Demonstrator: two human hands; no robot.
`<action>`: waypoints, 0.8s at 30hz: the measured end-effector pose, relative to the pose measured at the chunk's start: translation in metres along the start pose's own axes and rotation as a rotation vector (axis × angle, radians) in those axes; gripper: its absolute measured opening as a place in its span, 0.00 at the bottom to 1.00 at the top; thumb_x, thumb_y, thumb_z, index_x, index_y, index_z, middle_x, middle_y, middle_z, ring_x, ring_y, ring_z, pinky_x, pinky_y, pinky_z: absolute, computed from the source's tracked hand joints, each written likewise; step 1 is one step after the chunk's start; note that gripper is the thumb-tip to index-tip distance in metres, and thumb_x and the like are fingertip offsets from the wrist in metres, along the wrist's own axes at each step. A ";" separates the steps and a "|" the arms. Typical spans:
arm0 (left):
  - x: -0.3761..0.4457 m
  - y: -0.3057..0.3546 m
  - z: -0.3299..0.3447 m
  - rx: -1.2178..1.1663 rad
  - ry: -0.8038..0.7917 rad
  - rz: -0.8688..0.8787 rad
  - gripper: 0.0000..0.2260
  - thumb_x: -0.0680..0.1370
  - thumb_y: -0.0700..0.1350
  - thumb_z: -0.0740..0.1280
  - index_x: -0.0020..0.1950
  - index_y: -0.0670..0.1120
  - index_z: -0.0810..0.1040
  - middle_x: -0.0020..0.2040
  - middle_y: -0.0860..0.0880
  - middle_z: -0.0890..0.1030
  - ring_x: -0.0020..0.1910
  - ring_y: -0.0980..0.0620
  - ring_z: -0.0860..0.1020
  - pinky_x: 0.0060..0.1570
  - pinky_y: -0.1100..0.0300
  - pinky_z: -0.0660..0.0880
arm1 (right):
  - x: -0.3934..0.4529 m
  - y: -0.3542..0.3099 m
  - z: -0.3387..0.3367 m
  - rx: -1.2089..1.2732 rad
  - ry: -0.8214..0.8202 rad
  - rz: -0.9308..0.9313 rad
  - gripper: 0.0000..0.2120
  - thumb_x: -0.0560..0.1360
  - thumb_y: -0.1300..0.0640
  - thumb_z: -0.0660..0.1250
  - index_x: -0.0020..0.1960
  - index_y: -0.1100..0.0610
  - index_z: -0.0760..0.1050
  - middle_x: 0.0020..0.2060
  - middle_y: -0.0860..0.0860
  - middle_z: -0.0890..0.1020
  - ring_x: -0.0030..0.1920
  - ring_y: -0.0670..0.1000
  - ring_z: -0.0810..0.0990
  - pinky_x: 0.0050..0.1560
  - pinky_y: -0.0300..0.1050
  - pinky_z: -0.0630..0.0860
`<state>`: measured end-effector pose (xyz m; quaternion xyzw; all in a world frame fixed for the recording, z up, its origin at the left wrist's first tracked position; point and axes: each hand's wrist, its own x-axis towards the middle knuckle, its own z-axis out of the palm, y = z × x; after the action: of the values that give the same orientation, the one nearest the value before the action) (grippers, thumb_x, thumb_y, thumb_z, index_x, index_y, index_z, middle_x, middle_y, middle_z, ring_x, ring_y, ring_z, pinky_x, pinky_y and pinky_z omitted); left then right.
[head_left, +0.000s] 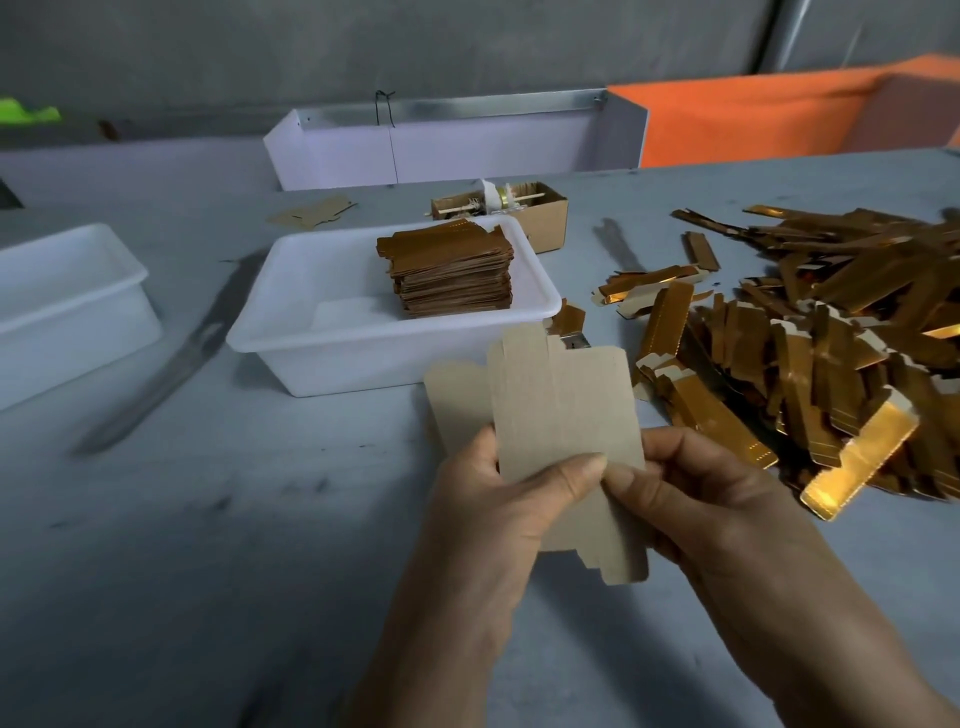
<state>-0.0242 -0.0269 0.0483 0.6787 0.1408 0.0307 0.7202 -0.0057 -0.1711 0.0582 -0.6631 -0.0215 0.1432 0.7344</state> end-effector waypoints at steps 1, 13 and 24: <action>0.001 -0.002 0.002 -0.007 0.016 0.005 0.23 0.60 0.53 0.75 0.53 0.50 0.81 0.46 0.50 0.85 0.50 0.47 0.83 0.51 0.45 0.80 | -0.001 0.001 -0.001 -0.014 0.003 0.000 0.08 0.62 0.54 0.68 0.40 0.53 0.82 0.36 0.51 0.84 0.37 0.45 0.83 0.33 0.34 0.77; 0.001 -0.013 0.007 -0.035 0.064 0.029 0.18 0.62 0.52 0.73 0.49 0.47 0.84 0.43 0.50 0.86 0.46 0.48 0.84 0.49 0.50 0.81 | -0.008 0.011 0.003 -0.471 0.191 -0.206 0.09 0.71 0.52 0.68 0.43 0.37 0.74 0.38 0.34 0.79 0.41 0.39 0.78 0.35 0.31 0.70; -0.009 -0.009 0.006 -0.014 -0.063 0.040 0.13 0.75 0.55 0.66 0.34 0.51 0.82 0.30 0.53 0.79 0.33 0.55 0.79 0.35 0.58 0.75 | -0.020 0.016 0.022 -0.895 0.154 -0.614 0.22 0.77 0.40 0.57 0.63 0.52 0.75 0.40 0.39 0.74 0.47 0.37 0.74 0.42 0.21 0.69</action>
<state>-0.0327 -0.0356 0.0414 0.6769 0.1040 0.0248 0.7283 -0.0323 -0.1532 0.0483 -0.8826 -0.2191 -0.1501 0.3880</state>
